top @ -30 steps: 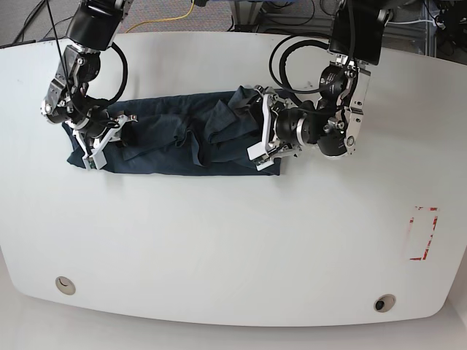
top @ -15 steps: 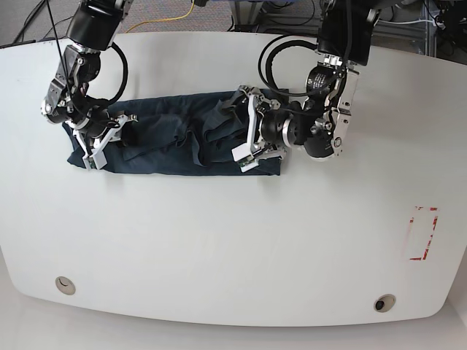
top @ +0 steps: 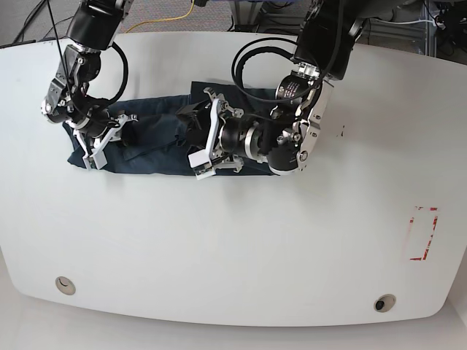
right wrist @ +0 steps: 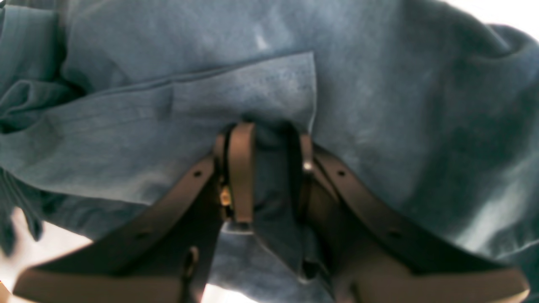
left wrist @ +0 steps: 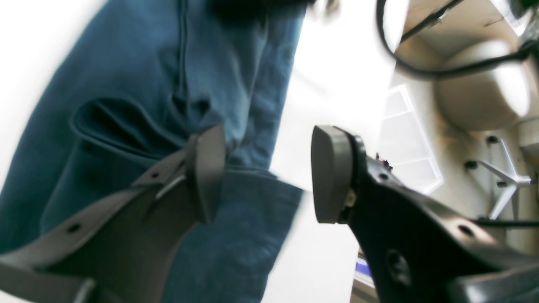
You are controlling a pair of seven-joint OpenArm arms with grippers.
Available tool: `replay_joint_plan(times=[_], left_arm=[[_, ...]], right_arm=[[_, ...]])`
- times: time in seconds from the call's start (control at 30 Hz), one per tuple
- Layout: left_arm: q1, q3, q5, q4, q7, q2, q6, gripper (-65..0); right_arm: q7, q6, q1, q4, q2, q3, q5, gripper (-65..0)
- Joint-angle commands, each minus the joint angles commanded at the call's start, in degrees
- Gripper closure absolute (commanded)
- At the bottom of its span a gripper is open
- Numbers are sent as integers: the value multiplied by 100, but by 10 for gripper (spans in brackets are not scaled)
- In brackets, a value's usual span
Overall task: Layout the t-shirt on the table in an organized manner, then fold the t-shirt properly
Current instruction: 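Lift the held end with the left gripper and fold it toward the right gripper, then lay the folded end down with the left gripper near the shirt middle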
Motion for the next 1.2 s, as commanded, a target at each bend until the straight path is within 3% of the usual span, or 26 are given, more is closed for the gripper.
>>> replay_joint_plan(times=[0.17, 0.4, 0.5, 0.73, 1.07, 1.2], left_arm=[[-132, 0, -53, 0, -79, -132, 0, -297], [-141, 26, -26, -26, -993, -501, 0, -297], [-185, 35, 229, -26, -1345, -545, 0, -299], [-211, 334, 791, -220, -1829, -387, 488, -300], [-369, 369, 1477, -914, -1837, 176, 1323, -300], [-369, 369, 1635, -923, -1846, 184, 1552, -300]], right_arm=[[0, 0, 0, 0, 0, 0, 0, -140], [0, 0, 0, 0, 0, 0, 0, -140], [0, 0, 0, 0, 0, 0, 0, -140], [0, 0, 0, 0, 0, 0, 0, -140], [0, 0, 0, 0, -70, 0, -9, -140], [0, 0, -18, 0, -70, 0, -9, -140]])
